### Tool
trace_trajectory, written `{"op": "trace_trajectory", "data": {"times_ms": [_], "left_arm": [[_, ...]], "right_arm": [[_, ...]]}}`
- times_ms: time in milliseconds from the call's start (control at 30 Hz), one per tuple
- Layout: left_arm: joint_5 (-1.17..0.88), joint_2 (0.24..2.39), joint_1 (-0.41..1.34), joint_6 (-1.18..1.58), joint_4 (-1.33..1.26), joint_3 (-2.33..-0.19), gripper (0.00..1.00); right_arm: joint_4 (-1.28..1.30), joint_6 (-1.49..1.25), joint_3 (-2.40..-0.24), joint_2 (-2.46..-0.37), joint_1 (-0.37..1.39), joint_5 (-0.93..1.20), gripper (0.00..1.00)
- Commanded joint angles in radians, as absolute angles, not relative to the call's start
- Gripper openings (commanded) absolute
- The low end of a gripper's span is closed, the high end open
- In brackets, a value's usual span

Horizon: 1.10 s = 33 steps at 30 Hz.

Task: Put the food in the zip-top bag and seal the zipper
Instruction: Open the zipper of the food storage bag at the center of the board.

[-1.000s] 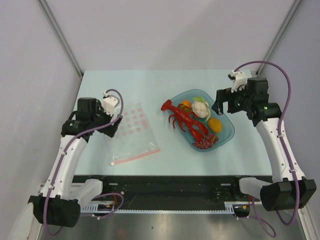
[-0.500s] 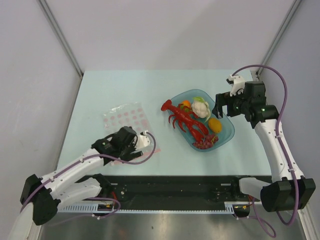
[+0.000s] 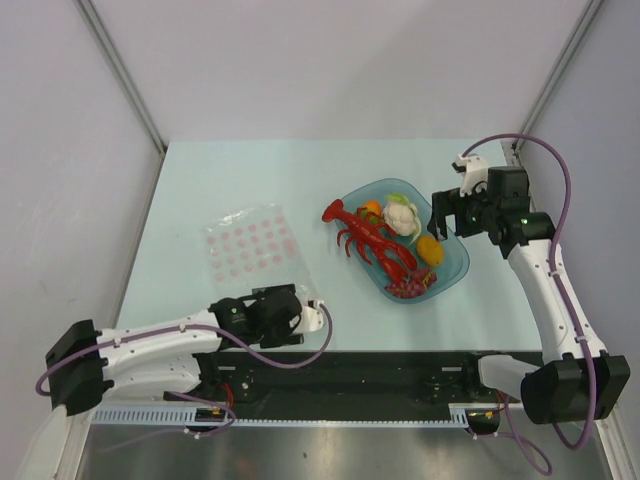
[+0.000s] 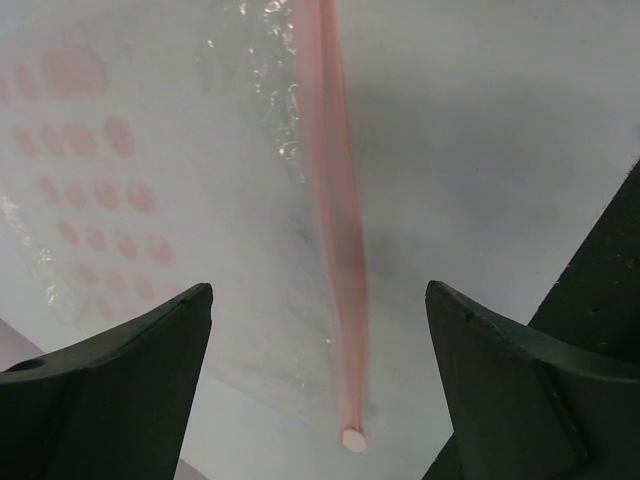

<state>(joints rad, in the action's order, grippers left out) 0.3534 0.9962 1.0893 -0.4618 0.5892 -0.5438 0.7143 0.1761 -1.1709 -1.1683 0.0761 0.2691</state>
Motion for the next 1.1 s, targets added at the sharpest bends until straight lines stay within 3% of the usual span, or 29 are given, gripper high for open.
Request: {"op": "trace_trajectory", "data": {"times_ms": [0, 167, 400, 567, 700, 800, 867, 900, 967, 1067], "left_arm": [[0.406, 1.045, 1.109, -0.41, 0.54, -0.514, 0.91], [0.498, 1.117, 1.111, -0.405, 0.463, -0.474, 0.86], [0.572, 1.124, 1.111, -0.405, 0.428, -0.471, 0.68], [0.568, 1.121, 1.109, -0.414, 0.433, -0.471, 0.61], [0.586, 1.163, 1.109, -0.405, 0.422, -0.471, 0.38], [0.604, 1.169, 1.106, -0.402, 0.411, -0.477, 0.37], [0.603, 1.173, 1.104, -0.406, 0.407, -0.485, 0.28], [0.603, 1.177, 1.1, -0.405, 0.405, -0.491, 0.14], [0.583, 1.187, 1.071, -0.393, 0.413, -0.517, 0.0], [0.517, 1.212, 1.002, -0.381, 0.449, -0.572, 0.0]], "right_arm": [[0.713, 0.196, -1.178, -1.134, 0.072, 0.245, 1.0], [0.736, 0.204, -1.187, -1.131, 0.072, 0.242, 1.0], [0.75, 0.209, -1.195, -1.127, 0.074, 0.236, 1.0], [0.747, 0.21, -1.193, -1.131, 0.075, 0.238, 1.0], [0.742, 0.209, -1.193, -1.131, 0.075, 0.241, 1.0], [0.736, 0.196, -1.193, -1.131, 0.075, 0.238, 1.0], [0.733, 0.187, -1.19, -1.128, 0.074, 0.25, 1.0], [0.732, 0.181, -1.189, -1.124, 0.075, 0.253, 1.0], [0.721, 0.169, -1.186, -1.121, 0.074, 0.255, 1.0], [0.71, 0.15, -1.189, -1.121, 0.075, 0.258, 1.0]]}}
